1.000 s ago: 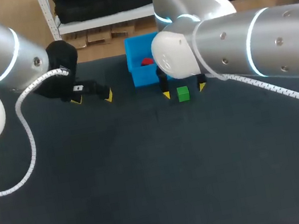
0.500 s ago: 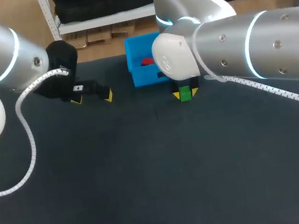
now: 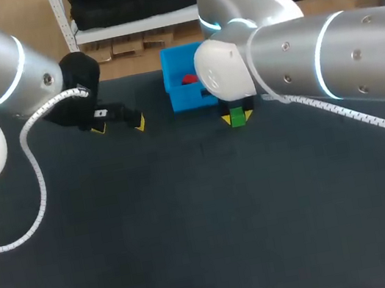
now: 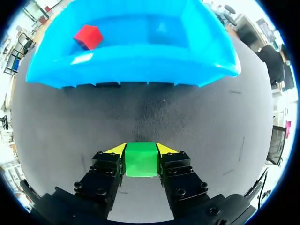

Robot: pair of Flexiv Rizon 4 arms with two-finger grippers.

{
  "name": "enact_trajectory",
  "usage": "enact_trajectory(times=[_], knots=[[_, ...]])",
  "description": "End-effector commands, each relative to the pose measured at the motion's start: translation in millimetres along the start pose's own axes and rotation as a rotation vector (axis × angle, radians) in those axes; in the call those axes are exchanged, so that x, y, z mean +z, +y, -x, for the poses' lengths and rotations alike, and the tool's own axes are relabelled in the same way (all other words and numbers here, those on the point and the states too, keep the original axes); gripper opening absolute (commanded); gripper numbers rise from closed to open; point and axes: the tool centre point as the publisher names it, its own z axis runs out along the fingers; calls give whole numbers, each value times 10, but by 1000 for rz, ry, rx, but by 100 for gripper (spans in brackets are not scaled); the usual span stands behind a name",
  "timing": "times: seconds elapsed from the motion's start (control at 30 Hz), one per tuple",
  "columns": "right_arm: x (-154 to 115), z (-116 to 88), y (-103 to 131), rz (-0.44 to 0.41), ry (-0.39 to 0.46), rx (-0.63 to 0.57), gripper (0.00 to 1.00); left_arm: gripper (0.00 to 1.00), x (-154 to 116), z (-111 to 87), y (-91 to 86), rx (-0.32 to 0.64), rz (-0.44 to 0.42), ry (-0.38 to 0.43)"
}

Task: Use the left arm to pick the red cube and place it into the blue plastic box first, then use the right arm to grasp the green cube and put it into the same blue plastic box after the first action is fully finished.

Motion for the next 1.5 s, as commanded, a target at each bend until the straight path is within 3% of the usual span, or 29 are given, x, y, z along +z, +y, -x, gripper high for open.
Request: enact_trajectory(times=[0.03, 0.53, 0.7, 0.97, 1.23, 1.5], knots=[[-211, -52, 8, -6, -24, 2, 0, 100, -3, -6, 10, 1, -5, -3], [-1204, 41, 12, 74, -134, 24, 0, 100, -3, -6, 10, 1, -5, -3], [-1285, -10, -5, 98, -148, 30, 0, 100, -3, -6, 10, 1, -5, -3], [-1441, -59, -14, 141, -253, 8, 0, 100, -3, -6, 10, 1, -5, -3], [-1465, 31, -9, 202, -340, -4, 0, 100, -3, -6, 10, 1, -5, -3], [-1504, 128, -3, 193, -404, -20, 0, 100, -3, -6, 10, 1, -5, -3]])
